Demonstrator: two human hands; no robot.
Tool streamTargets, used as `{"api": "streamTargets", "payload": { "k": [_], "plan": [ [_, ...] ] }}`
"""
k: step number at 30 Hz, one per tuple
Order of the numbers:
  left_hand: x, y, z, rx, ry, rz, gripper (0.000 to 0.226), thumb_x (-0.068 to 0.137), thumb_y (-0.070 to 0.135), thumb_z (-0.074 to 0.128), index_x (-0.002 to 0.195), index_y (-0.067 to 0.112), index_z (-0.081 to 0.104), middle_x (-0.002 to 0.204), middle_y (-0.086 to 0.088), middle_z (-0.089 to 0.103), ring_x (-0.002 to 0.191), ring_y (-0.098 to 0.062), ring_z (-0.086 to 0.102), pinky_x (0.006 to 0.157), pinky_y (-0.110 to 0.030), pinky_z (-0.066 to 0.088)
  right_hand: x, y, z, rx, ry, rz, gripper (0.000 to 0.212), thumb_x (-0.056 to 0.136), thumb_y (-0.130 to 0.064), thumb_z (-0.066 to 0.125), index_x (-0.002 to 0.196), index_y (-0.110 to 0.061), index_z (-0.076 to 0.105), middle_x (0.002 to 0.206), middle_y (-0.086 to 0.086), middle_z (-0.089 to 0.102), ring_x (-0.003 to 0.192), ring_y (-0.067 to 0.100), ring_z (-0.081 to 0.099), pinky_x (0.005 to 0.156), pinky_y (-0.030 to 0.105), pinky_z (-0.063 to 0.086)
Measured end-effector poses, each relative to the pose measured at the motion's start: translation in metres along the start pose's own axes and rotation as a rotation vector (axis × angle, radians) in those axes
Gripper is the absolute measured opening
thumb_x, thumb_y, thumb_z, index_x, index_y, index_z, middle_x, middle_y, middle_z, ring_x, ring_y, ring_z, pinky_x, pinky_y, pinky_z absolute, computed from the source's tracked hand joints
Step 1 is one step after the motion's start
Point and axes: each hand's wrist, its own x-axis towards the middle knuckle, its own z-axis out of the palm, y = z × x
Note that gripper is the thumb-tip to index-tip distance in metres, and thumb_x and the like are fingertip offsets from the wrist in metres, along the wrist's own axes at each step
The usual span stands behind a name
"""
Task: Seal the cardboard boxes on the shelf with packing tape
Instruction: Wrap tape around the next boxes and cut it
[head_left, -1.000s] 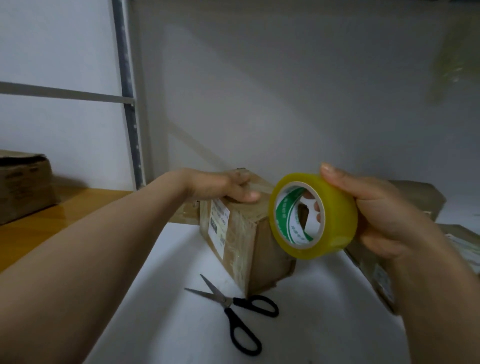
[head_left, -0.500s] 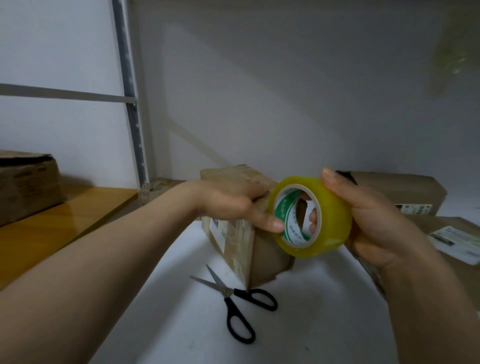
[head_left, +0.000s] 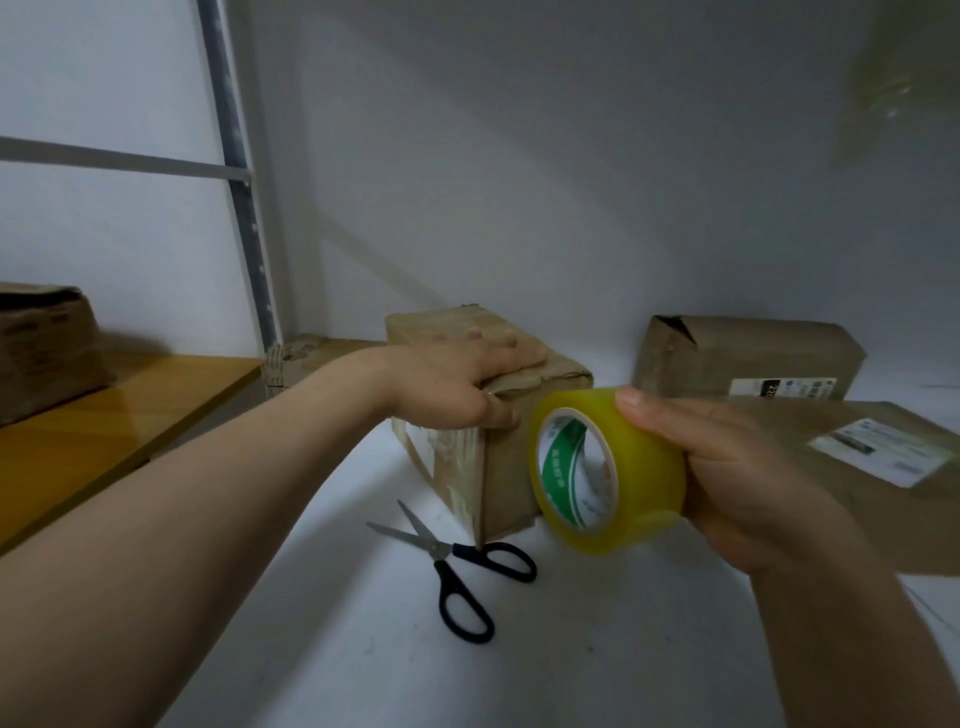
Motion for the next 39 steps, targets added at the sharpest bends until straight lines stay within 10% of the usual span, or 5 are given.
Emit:
{"api": "streamTargets", "payload": {
  "k": [13, 22, 28, 31, 39],
  "plan": [
    [0.006, 0.005, -0.007, -0.065, 0.124, 0.025, 0.059, 0.1, 0.028, 0.054, 0.155, 0.038, 0.034, 0.161, 0.009, 0.035, 0.148, -0.016, 0.029, 0.122, -0.037, 0.021, 0.018, 0.011, 0.001, 0.111, -0.014, -0.143, 0.056, 0.059, -0.051, 0.09, 0.092, -0.008, 0.076, 0.087, 0.012, 0.074, 0.078, 0.025, 0.068, 0.068, 0.033, 0.055],
    [0.009, 0.006, -0.09, -0.601, 0.333, 0.056, 0.04, 0.094, -0.011, 0.05, 0.087, 0.023, 0.068, 0.078, 0.003, 0.066, 0.069, -0.01, 0.061, 0.061, -0.021, 0.05, 0.04, -0.09, 0.029, 0.326, -0.114, -0.592, 0.023, 0.089, -0.011, 0.064, 0.11, -0.001, 0.066, 0.097, 0.012, 0.074, 0.091, 0.022, 0.069, 0.086, 0.036, 0.056],
    [0.028, 0.003, -0.061, -0.725, 0.227, 0.021, 0.066, 0.093, -0.005, 0.057, 0.15, 0.02, 0.038, 0.124, 0.004, 0.064, 0.105, -0.007, 0.063, 0.089, -0.02, 0.051, 0.086, -0.095, 0.036, 0.188, 0.121, -0.346, 0.024, 0.099, -0.027, 0.063, 0.104, -0.004, 0.069, 0.092, 0.012, 0.077, 0.085, 0.026, 0.074, 0.08, 0.041, 0.061],
    [0.032, 0.008, -0.055, -0.722, 0.067, 0.116, 0.063, 0.09, 0.011, 0.07, 0.14, 0.031, 0.038, 0.117, 0.015, 0.064, 0.093, 0.013, 0.065, 0.077, -0.003, 0.047, 0.1, -0.097, 0.032, 0.147, 0.166, -0.251, 0.021, 0.098, -0.028, 0.064, 0.098, -0.007, 0.068, 0.086, 0.013, 0.076, 0.078, 0.026, 0.074, 0.073, 0.041, 0.062],
    [0.049, 0.006, -0.052, -0.615, -0.014, 0.049, 0.11, 0.061, 0.055, 0.09, 0.151, 0.027, 0.033, 0.138, 0.004, 0.059, 0.118, -0.01, 0.062, 0.101, -0.03, 0.05, 0.097, -0.109, 0.04, 0.087, 0.215, -0.226, 0.032, 0.086, -0.023, 0.078, 0.104, 0.001, 0.068, 0.102, 0.022, 0.075, 0.09, 0.037, 0.074, 0.08, 0.052, 0.061]
  ]
}}
